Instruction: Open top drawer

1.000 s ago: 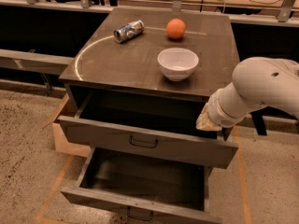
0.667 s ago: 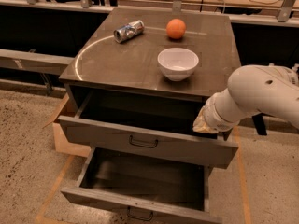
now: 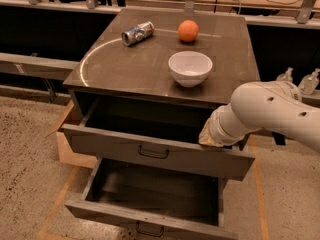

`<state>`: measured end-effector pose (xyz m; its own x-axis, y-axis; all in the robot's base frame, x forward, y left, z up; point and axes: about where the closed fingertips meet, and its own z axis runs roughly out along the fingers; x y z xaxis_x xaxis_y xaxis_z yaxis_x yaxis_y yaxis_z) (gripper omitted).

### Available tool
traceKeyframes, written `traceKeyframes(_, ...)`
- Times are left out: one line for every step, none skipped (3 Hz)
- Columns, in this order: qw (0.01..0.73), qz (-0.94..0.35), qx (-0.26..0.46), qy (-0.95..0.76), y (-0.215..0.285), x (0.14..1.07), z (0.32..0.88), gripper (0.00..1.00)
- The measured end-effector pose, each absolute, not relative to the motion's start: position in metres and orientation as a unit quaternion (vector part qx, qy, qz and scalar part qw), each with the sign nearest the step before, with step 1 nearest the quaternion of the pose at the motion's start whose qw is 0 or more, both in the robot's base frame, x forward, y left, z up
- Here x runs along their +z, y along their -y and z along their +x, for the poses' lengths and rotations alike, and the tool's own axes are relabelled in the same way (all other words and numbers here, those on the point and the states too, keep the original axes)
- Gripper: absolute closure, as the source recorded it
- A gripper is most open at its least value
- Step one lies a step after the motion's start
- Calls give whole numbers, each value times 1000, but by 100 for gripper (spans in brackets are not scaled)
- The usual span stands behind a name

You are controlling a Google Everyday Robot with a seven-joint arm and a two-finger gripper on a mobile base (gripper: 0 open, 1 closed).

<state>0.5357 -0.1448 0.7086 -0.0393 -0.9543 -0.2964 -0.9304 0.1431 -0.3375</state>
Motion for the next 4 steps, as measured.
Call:
traceKeyframes(235,-655,-38,-717,141,702,548,100)
traceKeyframes(236,-661,-52,-710,139,696,560,100)
traceKeyframes(230,-671,-57,-703,136,685,563,100)
traceKeyframes(220,-682,-52,-696,131,673,558,100)
